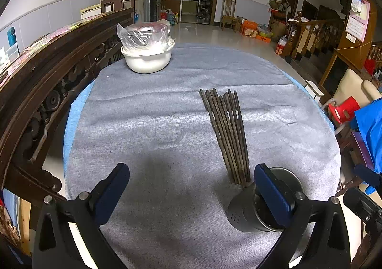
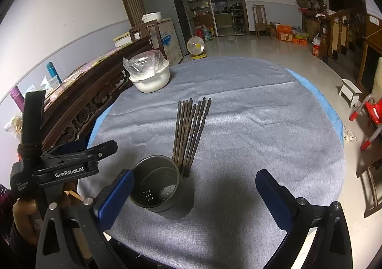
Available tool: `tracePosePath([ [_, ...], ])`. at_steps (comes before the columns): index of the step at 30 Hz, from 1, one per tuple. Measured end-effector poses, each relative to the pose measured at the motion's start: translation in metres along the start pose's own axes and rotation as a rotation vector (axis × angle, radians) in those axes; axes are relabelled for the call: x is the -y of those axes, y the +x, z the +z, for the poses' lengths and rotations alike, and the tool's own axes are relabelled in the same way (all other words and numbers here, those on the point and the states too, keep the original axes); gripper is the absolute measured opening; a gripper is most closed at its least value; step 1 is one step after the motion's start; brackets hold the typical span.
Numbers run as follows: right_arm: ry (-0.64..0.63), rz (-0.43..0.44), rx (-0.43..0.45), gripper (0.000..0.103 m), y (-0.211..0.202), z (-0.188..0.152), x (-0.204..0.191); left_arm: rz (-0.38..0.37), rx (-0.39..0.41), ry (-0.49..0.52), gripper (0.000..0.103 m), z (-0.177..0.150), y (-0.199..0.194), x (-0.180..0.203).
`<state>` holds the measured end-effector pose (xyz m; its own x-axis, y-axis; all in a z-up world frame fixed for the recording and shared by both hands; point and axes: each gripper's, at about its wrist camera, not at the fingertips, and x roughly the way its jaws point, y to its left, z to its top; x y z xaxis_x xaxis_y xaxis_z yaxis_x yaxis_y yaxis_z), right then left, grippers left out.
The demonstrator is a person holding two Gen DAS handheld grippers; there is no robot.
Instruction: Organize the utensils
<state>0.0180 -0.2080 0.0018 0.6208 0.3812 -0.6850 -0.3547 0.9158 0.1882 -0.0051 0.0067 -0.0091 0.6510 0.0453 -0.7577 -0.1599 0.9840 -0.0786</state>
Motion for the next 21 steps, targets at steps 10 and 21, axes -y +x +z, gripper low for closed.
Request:
tracePosePath([
  [10,-0.002,-0.004,-0.008,0.103,0.0019,-0.0006,-0.0002,0.002,-0.004,-0.002,0.103,-0.0005,0.0007,-0.001],
  [21,-0.003,-0.007,-0.01,0.103,0.0018,-0.0001,-0.0012,0.002,-0.005,0.0,0.103,-0.0011,0.0004,-0.0013],
])
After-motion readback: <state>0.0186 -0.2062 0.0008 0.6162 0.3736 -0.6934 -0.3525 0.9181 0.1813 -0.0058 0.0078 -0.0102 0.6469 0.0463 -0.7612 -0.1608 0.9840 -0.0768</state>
